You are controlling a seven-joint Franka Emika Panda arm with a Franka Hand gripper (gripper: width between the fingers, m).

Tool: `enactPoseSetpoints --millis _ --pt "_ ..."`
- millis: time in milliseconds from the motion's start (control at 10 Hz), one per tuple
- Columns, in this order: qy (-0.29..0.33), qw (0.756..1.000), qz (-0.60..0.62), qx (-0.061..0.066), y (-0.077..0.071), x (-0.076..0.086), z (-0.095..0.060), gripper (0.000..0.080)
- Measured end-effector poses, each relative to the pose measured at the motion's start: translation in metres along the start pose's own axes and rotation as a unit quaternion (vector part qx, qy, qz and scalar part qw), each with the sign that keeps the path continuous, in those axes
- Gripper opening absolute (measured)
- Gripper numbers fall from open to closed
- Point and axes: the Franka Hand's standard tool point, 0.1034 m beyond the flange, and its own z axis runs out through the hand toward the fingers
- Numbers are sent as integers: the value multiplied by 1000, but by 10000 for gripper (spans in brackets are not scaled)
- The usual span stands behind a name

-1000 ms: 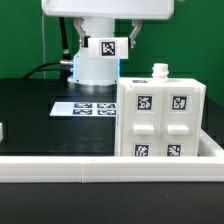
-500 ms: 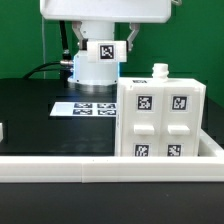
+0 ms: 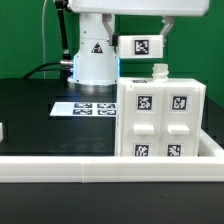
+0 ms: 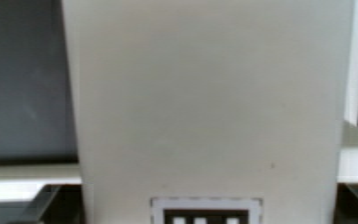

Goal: Assemble cabinet

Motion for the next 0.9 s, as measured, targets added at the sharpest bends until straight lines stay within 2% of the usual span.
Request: enactPoseSetpoints --millis 200,700,900 --pt "4 1000 0 -2 -15 17 3 560" --pt "-2 1000 -6 -3 -12 13 8 560" --pt "0 1000 -20 -3 -24 20 13 560"
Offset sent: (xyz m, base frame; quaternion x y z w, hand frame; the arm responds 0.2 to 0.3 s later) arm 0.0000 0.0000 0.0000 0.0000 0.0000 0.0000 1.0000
